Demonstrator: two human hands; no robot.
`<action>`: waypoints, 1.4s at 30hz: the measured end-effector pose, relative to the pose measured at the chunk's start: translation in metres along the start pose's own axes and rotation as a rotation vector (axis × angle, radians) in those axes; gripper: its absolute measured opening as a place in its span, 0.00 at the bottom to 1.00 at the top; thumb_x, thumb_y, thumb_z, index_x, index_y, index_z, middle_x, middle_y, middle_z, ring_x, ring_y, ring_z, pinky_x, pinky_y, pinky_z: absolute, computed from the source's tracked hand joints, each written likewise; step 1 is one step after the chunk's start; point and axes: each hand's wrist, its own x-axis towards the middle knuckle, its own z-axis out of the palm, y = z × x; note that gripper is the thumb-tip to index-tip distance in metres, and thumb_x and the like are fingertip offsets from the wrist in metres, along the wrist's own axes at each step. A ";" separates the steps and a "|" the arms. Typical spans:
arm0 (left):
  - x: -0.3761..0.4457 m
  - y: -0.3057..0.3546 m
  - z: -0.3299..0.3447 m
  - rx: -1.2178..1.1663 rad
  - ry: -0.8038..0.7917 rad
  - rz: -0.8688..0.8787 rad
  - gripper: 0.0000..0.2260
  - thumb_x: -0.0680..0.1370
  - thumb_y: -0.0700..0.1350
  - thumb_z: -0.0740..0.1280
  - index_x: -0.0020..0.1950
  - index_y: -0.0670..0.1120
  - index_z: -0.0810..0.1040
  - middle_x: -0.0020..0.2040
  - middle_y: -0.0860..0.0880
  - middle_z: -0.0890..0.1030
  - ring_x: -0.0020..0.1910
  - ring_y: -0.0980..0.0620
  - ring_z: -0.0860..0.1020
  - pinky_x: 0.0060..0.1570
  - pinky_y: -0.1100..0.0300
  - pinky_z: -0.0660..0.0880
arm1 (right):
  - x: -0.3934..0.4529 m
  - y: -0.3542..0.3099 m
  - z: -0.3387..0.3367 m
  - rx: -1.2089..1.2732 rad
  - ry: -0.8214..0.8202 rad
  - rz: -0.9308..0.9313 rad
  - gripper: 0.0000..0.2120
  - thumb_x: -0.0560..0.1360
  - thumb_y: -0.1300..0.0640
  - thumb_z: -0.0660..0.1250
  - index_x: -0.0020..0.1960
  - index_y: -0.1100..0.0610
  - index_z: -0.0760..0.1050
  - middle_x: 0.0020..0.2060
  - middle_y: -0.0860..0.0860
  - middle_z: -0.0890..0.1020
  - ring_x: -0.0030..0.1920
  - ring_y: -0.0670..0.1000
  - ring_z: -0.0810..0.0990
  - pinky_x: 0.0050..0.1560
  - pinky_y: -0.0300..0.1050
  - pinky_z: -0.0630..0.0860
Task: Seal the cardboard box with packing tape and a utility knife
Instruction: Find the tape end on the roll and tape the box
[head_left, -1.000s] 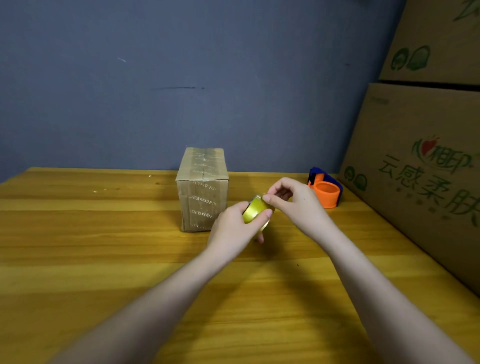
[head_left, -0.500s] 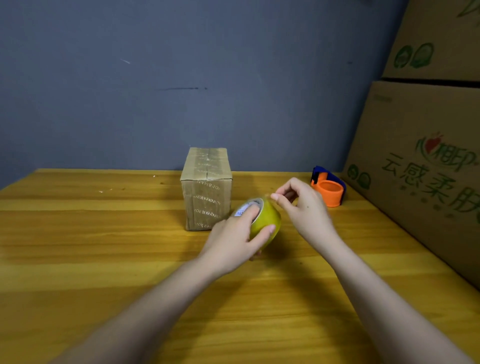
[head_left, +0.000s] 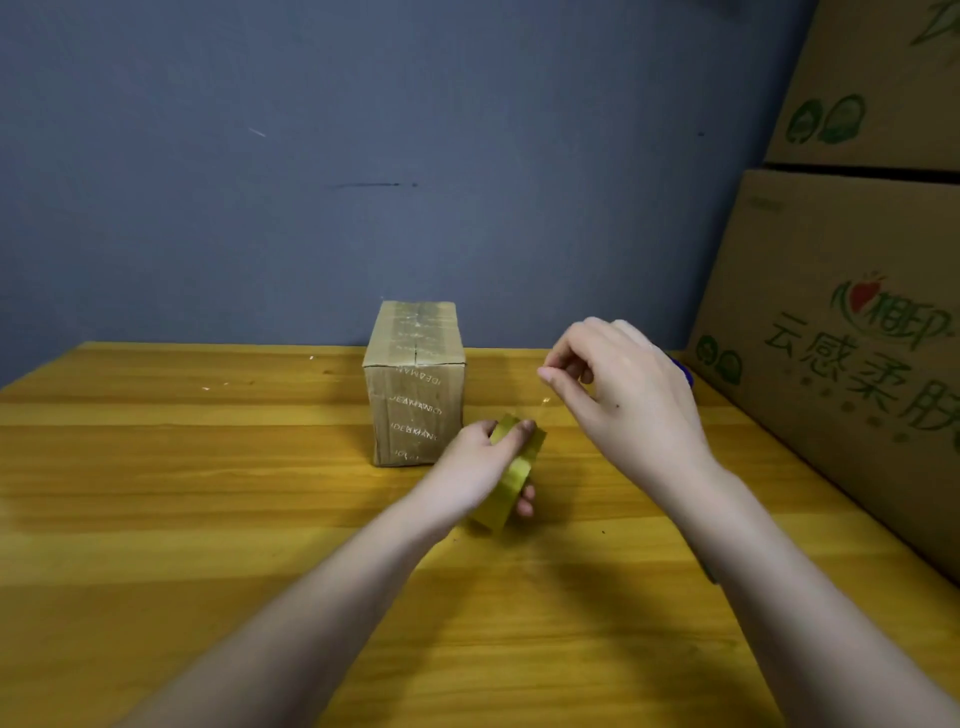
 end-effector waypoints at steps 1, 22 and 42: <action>-0.003 0.002 0.001 -0.052 -0.047 -0.023 0.13 0.80 0.51 0.60 0.50 0.41 0.70 0.28 0.42 0.78 0.20 0.51 0.77 0.22 0.64 0.75 | 0.002 0.000 0.001 0.043 0.001 0.042 0.05 0.75 0.51 0.65 0.43 0.51 0.73 0.38 0.44 0.76 0.42 0.46 0.72 0.38 0.43 0.71; -0.027 -0.005 -0.012 0.514 0.162 0.340 0.08 0.76 0.55 0.63 0.45 0.52 0.72 0.30 0.50 0.80 0.25 0.51 0.79 0.31 0.56 0.78 | 0.006 0.028 0.021 0.147 0.014 0.195 0.09 0.78 0.49 0.61 0.47 0.54 0.70 0.38 0.46 0.77 0.40 0.47 0.75 0.35 0.47 0.74; -0.017 -0.005 0.012 0.098 0.189 -0.026 0.15 0.79 0.56 0.60 0.57 0.46 0.68 0.47 0.51 0.74 0.46 0.54 0.73 0.43 0.61 0.67 | 0.038 0.001 -0.009 0.059 0.050 -0.096 0.07 0.77 0.48 0.62 0.46 0.51 0.72 0.37 0.42 0.72 0.39 0.43 0.69 0.37 0.44 0.72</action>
